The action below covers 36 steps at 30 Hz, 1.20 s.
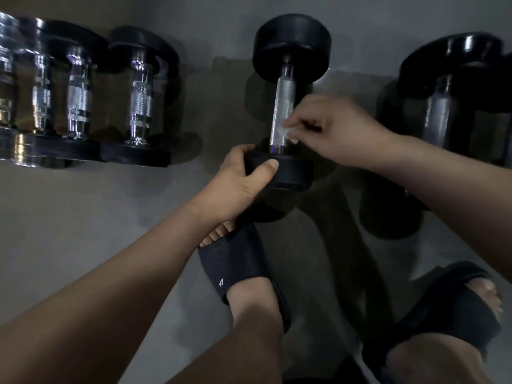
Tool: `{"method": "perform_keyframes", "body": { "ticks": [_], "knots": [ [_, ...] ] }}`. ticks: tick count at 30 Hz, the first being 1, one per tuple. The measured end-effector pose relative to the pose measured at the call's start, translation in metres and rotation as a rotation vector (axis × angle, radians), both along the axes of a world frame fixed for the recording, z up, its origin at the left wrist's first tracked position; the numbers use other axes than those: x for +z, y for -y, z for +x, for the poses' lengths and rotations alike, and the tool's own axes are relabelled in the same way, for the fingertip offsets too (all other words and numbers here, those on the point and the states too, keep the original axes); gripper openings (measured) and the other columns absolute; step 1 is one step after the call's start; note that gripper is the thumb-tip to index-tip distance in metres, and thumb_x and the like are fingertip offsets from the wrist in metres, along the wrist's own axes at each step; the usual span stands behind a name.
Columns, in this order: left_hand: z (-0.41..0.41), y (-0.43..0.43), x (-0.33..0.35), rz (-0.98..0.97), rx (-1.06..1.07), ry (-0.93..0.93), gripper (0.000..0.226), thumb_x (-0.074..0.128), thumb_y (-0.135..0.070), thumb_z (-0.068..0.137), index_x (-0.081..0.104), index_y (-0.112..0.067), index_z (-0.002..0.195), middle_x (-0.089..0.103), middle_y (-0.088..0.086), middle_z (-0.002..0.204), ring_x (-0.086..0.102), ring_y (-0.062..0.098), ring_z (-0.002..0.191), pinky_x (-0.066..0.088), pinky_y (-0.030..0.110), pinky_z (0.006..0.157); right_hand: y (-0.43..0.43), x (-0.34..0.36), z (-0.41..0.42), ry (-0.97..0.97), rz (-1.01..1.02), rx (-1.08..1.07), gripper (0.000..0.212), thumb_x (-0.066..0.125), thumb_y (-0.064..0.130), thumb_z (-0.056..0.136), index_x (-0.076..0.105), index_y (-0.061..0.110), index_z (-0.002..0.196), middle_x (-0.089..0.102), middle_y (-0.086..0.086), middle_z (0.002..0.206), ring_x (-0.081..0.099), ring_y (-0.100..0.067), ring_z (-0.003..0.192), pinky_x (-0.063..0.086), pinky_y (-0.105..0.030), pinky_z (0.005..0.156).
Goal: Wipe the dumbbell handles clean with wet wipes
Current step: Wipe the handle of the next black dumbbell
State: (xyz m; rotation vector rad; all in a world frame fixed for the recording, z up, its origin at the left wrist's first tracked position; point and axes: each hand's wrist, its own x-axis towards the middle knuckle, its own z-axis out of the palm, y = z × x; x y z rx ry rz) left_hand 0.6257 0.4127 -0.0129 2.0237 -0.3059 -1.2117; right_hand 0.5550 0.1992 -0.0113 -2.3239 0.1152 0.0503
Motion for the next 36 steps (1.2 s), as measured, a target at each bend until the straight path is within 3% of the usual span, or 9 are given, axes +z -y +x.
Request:
{"method": "perform_keyframes", "body": {
  "ticks": [4,9,14,20,26,30,32,34,36],
  "knots": [
    [-0.003,0.002,0.000,0.035,-0.045,0.040,0.104,0.048,-0.081,0.062,0.036,-0.020,0.146,0.051,0.004,0.141,0.049,0.017,0.131,0.038,0.037,0.114,0.001,0.008,-0.003,-0.014,0.017,0.211,0.013,0.074,0.010,0.089,0.079,0.013,0.101,0.068,-0.004,0.096,0.066,-0.014,0.089,0.052,-0.027,0.083],
    [-0.011,0.008,0.004,0.060,-0.065,0.072,0.090,0.052,-0.078,0.068,0.039,-0.025,0.140,0.047,0.000,0.138,0.044,0.018,0.131,0.037,0.039,0.115,0.010,-0.001,-0.003,0.016,0.018,-0.075,0.016,0.073,0.020,0.091,0.078,0.016,0.106,0.065,-0.003,0.098,0.065,-0.018,0.087,0.055,-0.037,0.080],
    [-0.008,0.013,0.007,0.104,-0.110,0.067,0.082,0.057,-0.080,0.064,0.041,-0.028,0.126,0.050,-0.001,0.132,0.048,0.018,0.126,0.042,0.039,0.110,0.006,0.012,-0.006,-0.031,-0.024,0.272,0.016,0.072,0.013,0.091,0.079,0.014,0.105,0.068,-0.008,0.100,0.068,-0.022,0.094,0.054,-0.043,0.084],
    [-0.006,0.019,0.011,0.113,-0.151,0.085,0.073,0.069,-0.076,0.068,0.041,-0.029,0.116,0.051,-0.002,0.128,0.050,0.018,0.122,0.045,0.040,0.107,0.016,0.005,0.006,0.021,-0.104,-0.144,0.020,0.069,0.026,0.094,0.078,0.019,0.110,0.066,-0.004,0.099,0.063,-0.016,0.089,0.052,-0.033,0.084],
    [-0.010,0.023,0.016,0.122,-0.158,0.102,0.075,0.070,-0.078,0.065,0.040,-0.029,0.113,0.048,-0.003,0.125,0.047,0.018,0.122,0.045,0.040,0.106,0.003,0.012,-0.012,0.032,-0.088,0.221,0.021,0.065,0.022,0.096,0.078,0.012,0.109,0.063,-0.005,0.093,0.061,-0.014,0.084,0.050,-0.028,0.076],
    [-0.014,0.026,0.020,0.128,-0.155,0.120,0.068,0.073,-0.071,0.072,0.041,-0.028,0.112,0.046,-0.004,0.123,0.045,0.018,0.121,0.044,0.038,0.105,0.014,0.000,0.010,0.086,-0.205,-0.155,0.025,0.060,0.028,0.099,0.077,0.016,0.113,0.062,-0.012,0.094,0.061,-0.024,0.082,0.052,-0.039,0.075],
    [-0.014,0.027,0.021,0.134,-0.164,0.132,0.068,0.073,-0.072,0.071,0.040,-0.028,0.111,0.046,-0.004,0.122,0.045,0.018,0.120,0.045,0.037,0.104,0.010,-0.005,0.014,0.096,-0.248,-0.291,0.027,0.058,0.027,0.099,0.077,0.014,0.113,0.062,-0.015,0.095,0.062,-0.029,0.083,0.051,-0.036,0.076],
    [-0.014,0.027,0.022,0.141,-0.172,0.125,0.069,0.072,-0.073,0.071,0.038,-0.028,0.111,0.045,-0.005,0.123,0.044,0.017,0.121,0.044,0.036,0.104,-0.002,-0.007,0.007,0.128,-0.217,-0.254,0.022,0.061,0.019,0.099,0.077,0.010,0.110,0.059,-0.016,0.093,0.060,-0.028,0.079,0.047,-0.033,0.071],
    [-0.013,0.027,0.023,0.146,-0.170,0.120,0.069,0.072,-0.073,0.071,0.038,-0.028,0.112,0.043,-0.006,0.123,0.043,0.017,0.123,0.043,0.034,0.104,-0.008,-0.004,-0.005,0.130,-0.174,-0.071,0.021,0.062,0.013,0.098,0.076,0.007,0.112,0.056,-0.016,0.092,0.055,-0.024,0.077,0.044,-0.031,0.067]
  ]
}}
